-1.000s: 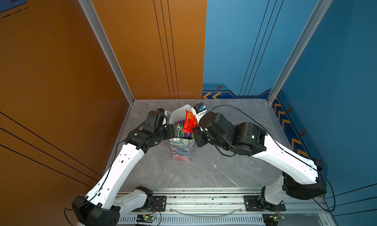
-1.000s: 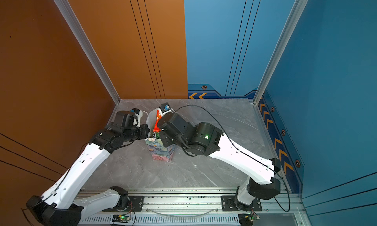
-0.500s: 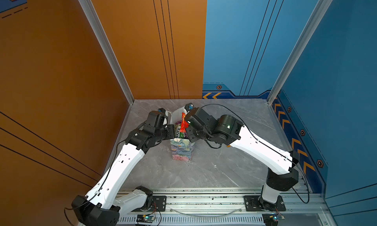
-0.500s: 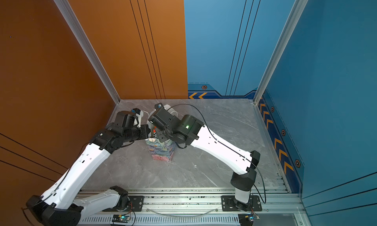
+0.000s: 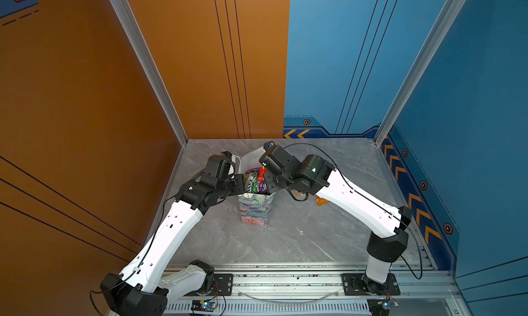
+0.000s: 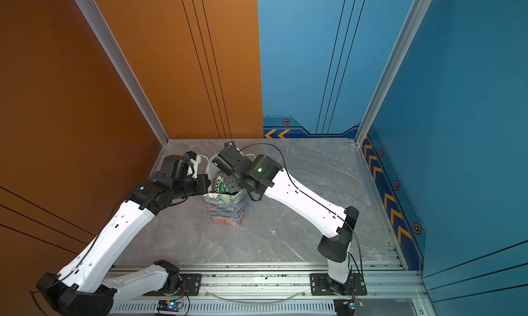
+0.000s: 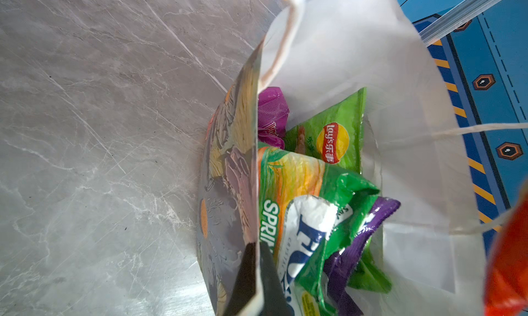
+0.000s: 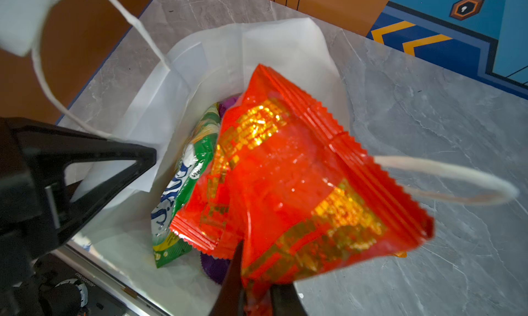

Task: Place the snacks into the paper bag
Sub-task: 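Lower the red wrapper into the paper bag held by the left gripper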

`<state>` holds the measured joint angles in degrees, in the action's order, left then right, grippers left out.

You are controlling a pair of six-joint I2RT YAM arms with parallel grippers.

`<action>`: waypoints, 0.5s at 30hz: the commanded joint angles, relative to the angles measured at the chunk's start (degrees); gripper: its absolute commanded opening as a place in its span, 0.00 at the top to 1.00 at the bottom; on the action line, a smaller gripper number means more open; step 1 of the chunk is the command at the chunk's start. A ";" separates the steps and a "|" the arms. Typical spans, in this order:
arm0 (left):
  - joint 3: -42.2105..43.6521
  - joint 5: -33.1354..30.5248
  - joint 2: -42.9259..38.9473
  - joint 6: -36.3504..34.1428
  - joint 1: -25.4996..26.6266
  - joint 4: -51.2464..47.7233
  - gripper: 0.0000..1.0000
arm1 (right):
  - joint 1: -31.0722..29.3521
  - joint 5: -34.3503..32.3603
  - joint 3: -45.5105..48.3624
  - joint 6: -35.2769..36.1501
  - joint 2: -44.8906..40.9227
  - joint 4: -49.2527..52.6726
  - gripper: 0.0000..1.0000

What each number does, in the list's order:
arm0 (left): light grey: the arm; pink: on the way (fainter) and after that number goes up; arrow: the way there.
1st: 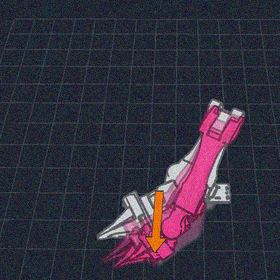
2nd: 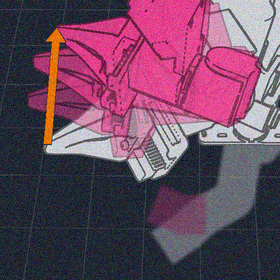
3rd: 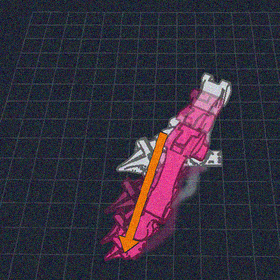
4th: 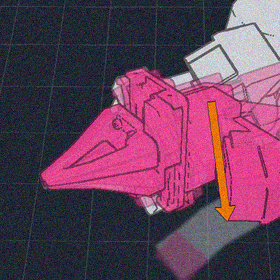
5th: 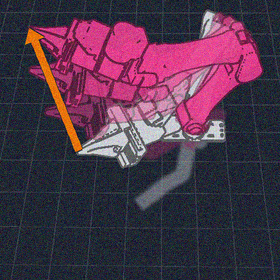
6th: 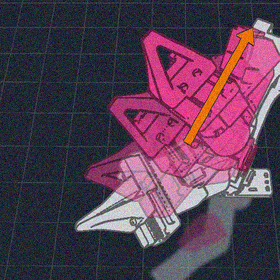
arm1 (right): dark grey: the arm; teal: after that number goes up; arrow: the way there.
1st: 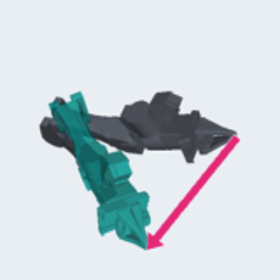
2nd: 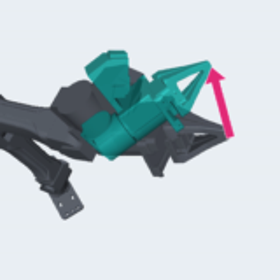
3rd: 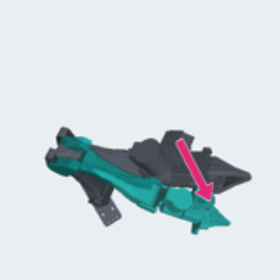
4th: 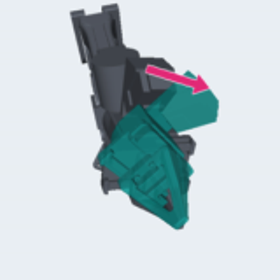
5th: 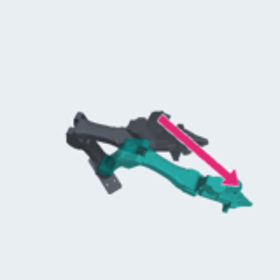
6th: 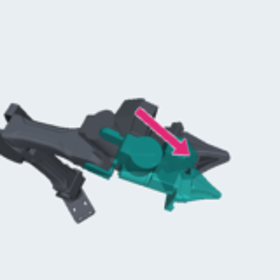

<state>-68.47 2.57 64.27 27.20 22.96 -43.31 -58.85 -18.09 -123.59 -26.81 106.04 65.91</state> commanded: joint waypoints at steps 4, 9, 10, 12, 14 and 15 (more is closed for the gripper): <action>-0.64 0.10 -2.03 -1.36 0.42 3.50 0.99 | 1.65 -0.33 -1.66 -0.18 1.78 2.21 0.94; -0.63 0.08 -1.96 -1.36 0.48 3.50 0.98 | 2.74 -0.44 -2.33 0.61 3.39 2.12 0.95; -0.69 0.13 -1.96 -1.39 0.43 3.50 0.99 | 3.14 -0.27 -2.56 0.62 3.68 2.12 0.95; -0.63 0.25 -1.86 -1.36 0.44 3.54 0.98 | 3.73 -0.28 -3.26 0.76 4.39 2.12 0.95; -0.70 0.31 -1.96 -1.36 0.45 3.49 0.99 | 4.35 -0.08 -4.15 0.95 5.20 2.12 0.95; -0.65 0.43 -2.03 -1.37 0.49 3.50 0.98 | 4.64 0.01 -4.69 1.10 5.74 2.12 0.95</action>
<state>-68.47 2.57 64.27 27.18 22.96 -43.31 -55.18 -18.00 -125.86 -26.74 110.56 66.65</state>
